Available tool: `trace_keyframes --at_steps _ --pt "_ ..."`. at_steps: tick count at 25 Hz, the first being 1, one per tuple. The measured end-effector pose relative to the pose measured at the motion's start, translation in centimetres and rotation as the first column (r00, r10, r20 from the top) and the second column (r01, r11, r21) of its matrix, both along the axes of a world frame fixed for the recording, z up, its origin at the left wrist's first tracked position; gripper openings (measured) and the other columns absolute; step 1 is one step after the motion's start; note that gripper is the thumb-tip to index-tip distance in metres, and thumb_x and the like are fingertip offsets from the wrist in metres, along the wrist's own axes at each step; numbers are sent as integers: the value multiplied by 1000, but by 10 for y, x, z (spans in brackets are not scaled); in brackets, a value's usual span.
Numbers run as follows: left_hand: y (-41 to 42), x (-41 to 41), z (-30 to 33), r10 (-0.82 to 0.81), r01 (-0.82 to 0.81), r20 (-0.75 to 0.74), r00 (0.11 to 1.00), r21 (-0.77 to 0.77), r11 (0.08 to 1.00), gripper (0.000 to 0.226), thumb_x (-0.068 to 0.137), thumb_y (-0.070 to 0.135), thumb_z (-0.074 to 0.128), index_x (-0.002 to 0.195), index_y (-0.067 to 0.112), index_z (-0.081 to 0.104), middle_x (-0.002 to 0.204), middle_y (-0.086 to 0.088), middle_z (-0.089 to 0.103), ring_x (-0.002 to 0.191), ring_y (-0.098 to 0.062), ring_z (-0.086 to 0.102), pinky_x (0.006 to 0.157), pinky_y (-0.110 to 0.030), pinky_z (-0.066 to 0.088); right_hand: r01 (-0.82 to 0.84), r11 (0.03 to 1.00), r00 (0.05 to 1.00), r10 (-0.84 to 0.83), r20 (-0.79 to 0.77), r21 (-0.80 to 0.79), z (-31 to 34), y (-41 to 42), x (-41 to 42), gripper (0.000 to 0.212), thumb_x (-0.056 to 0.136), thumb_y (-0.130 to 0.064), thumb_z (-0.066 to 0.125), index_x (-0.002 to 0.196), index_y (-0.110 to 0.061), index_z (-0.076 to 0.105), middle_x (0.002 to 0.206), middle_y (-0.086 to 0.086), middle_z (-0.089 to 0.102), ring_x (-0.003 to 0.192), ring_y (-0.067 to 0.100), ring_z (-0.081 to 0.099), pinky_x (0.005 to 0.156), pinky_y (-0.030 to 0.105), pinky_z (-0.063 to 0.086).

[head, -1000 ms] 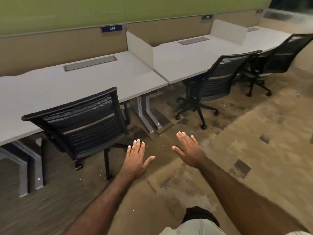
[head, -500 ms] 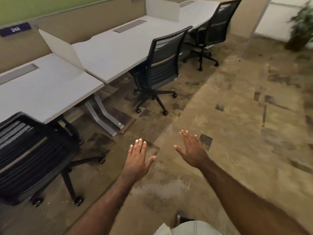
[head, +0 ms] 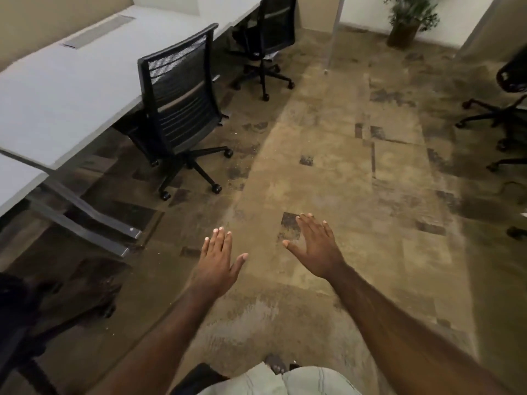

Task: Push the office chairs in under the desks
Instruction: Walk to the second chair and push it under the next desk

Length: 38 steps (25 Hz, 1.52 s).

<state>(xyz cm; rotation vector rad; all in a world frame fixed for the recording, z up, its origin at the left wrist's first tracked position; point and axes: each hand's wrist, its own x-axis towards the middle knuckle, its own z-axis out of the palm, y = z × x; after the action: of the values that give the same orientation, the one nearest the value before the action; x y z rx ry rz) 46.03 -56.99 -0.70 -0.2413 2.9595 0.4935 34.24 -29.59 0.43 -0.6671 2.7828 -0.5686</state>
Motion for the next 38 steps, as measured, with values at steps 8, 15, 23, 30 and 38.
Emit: trace_keyframes --at_steps 8,15,23,30,38 --pt "3 -127 -5 -92 92 -20 996 15 996 97 98 78 8 169 12 4 178 -10 -3 163 -19 -14 131 -37 -12 67 998 998 -67 -2 13 -9 -3 -91 95 97 -85 27 173 -28 21 182 -4 11 168 14 0 135 46 -6" --pt "-46 -283 2 -111 112 -51 992 13 994 90 103 70 16 169 9 7 178 -14 0 165 -24 -10 134 -42 -7 22 998 1000 -21 -19 54 2 -64 -222 88 99 -81 26 173 -32 25 182 -5 13 168 15 0 134 48 -4" --pt "-98 -411 31 -129 123 -173 977 -44 991 88 106 70 18 169 10 10 178 -12 -2 164 -24 -17 133 -45 -13 7 999 993 -12 -122 -46 26 -135 -359 85 100 -83 28 171 -37 25 182 -6 13 168 11 -2 132 42 -11" --pt "-155 -518 55 47 -83 -310 949 -103 991 84 107 67 26 167 8 22 178 -15 5 164 -26 -16 130 -51 -17 -162 980 973 139 -182 -119 29 -212 -491 86 102 -84 24 172 -35 24 182 -6 13 166 6 -7 132 40 -12" --pt "-212 -614 104 237 -347 -421 875 -205 915 83 108 65 28 167 9 21 178 -14 -1 165 -27 -13 134 -57 0 -405 899 894 352 -277 -163 81 -310 -655 83 105 -81 29 172 -32 26 182 -7 15 167 8 -4 135 47 -5"
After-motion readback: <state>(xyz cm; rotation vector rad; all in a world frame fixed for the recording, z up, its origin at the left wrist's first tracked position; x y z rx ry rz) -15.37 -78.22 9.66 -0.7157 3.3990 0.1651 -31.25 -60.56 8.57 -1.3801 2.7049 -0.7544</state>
